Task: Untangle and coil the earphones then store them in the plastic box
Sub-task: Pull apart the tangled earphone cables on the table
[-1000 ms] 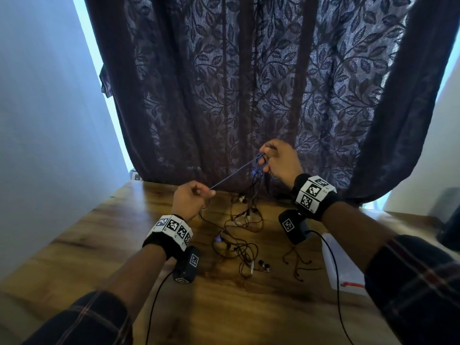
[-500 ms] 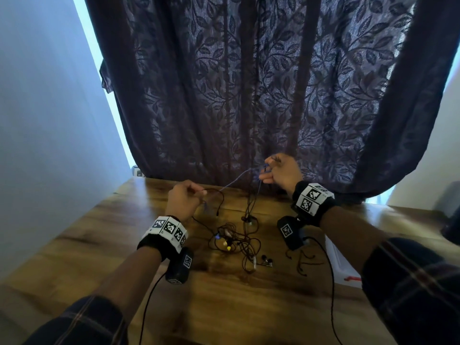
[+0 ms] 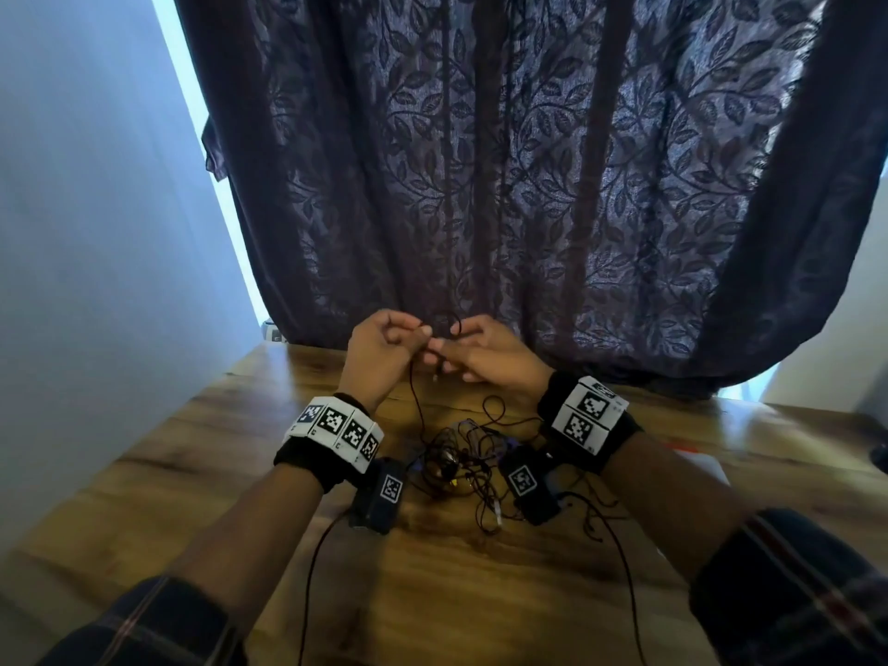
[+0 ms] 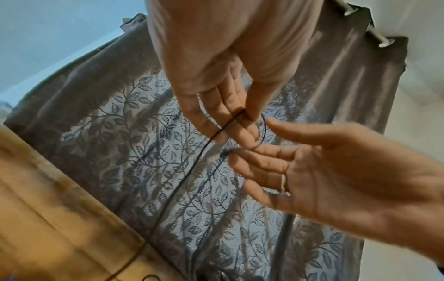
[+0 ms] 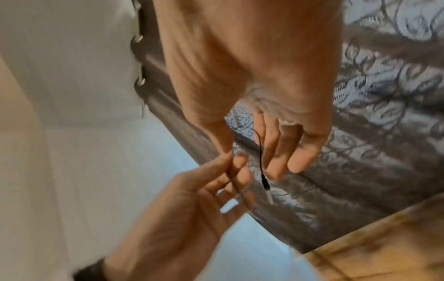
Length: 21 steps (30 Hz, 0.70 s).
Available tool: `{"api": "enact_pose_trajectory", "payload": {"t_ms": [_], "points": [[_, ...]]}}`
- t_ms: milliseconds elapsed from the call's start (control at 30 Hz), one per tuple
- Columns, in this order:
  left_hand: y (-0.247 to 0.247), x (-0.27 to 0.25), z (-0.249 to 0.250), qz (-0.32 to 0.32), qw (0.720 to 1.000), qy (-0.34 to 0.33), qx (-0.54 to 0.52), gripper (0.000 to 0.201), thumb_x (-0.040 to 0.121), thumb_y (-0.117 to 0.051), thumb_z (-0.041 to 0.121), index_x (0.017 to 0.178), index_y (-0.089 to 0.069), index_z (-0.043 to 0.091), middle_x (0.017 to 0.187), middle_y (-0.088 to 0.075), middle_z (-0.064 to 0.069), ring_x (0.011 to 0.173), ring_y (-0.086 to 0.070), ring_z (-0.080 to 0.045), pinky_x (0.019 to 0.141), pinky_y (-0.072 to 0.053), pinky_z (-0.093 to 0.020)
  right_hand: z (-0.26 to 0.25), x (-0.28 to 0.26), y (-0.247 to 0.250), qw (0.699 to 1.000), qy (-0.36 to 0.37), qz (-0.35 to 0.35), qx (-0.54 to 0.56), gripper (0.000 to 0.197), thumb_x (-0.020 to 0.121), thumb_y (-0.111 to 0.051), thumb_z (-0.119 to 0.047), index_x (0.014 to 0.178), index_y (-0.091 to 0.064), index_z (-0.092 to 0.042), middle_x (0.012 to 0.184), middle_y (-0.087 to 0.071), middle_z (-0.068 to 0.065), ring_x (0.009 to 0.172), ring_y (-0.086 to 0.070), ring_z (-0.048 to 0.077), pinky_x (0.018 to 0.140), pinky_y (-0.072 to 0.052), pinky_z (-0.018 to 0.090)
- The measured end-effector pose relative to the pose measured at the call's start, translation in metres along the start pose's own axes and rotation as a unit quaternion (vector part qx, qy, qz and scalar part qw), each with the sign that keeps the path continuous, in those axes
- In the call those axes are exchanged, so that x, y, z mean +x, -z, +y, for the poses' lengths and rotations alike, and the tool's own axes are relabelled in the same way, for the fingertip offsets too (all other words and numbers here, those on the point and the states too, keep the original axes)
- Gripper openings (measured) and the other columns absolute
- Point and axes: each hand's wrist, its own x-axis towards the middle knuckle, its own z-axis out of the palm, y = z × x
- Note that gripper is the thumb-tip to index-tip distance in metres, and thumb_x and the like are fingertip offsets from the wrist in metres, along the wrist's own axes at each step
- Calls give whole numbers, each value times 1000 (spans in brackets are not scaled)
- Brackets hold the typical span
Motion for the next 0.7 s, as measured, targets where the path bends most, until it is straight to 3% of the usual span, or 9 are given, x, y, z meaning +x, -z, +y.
{"api": "enact_pose_trajectory", "payload": {"t_ms": [100, 167, 233, 333, 400, 533, 633, 700], "points": [[-7, -3, 4, -41, 998, -22, 41, 11, 86, -76, 12, 87, -65, 11, 64, -71, 4, 61, -65, -1, 67, -52, -17, -12, -3, -4, 989, 39, 49, 134, 18, 100, -60, -18, 116, -60, -11, 94, -70, 4, 77, -69, 14, 76, -57, 25], [-8, -8, 4, -73, 993, -44, 84, 13, 83, -79, 19, 86, -70, 10, 74, -72, -4, 69, -66, -7, 69, -51, -18, -7, 0, 1, 987, 108, 114, 32, 15, 100, -58, -11, 108, -71, -9, 94, -69, 0, 80, -65, 9, 78, -55, 19], [-6, -11, 1, -92, 985, -74, 125, 12, 83, -79, 27, 84, -75, 15, 82, -72, -5, 77, -66, -15, 73, -51, -22, -5, -1, 7, 976, 148, 151, -46, 16, 99, -60, -11, 104, -75, -11, 90, -70, -5, 75, -62, 1, 71, -50, 12], [-2, -8, 0, -45, 983, -111, 141, 1, 90, -70, 21, 90, -71, 22, 94, -66, -3, 87, -62, -13, 79, -47, -19, -4, -4, 16, 985, 116, 102, 74, 15, 101, -56, -9, 103, -71, -9, 81, -72, 5, 65, -64, 10, 63, -54, 22], [-1, -1, 0, -13, 988, -110, 109, 9, 91, -63, 22, 100, -62, 23, 102, -63, -1, 94, -61, -12, 87, -49, -27, -8, -8, 19, 984, 82, 58, 146, 16, 101, -53, -6, 101, -69, -7, 82, -74, 9, 69, -69, 15, 66, -57, 25], [-9, 10, 11, -104, 989, -64, 87, 30, 94, -52, 38, 122, -51, 28, 119, -64, 5, 112, -60, -9, 100, -46, -32, -20, -13, 26, 974, 15, -12, 224, 23, 95, -45, -6, 94, -68, -3, 80, -70, 13, 66, -66, 18, 68, -58, 34], [-19, 11, 19, -157, 984, -36, 76, 20, 104, -45, 23, 121, -55, 20, 110, -65, 3, 103, -60, -10, 96, -47, -32, -25, -14, 27, 967, -6, -50, 251, 22, 93, -48, -12, 88, -66, -2, 74, -64, 11, 60, -58, 17, 59, -54, 33], [-24, 8, 22, -177, 984, 0, 24, 20, 105, -41, 15, 114, -59, 14, 95, -66, 0, 83, -62, -9, 78, -52, -28, -27, -16, 27, 985, 34, -51, 161, 13, 94, -53, -4, 89, -65, -4, 74, -64, 10, 56, -56, 12, 48, -46, 24]]}}
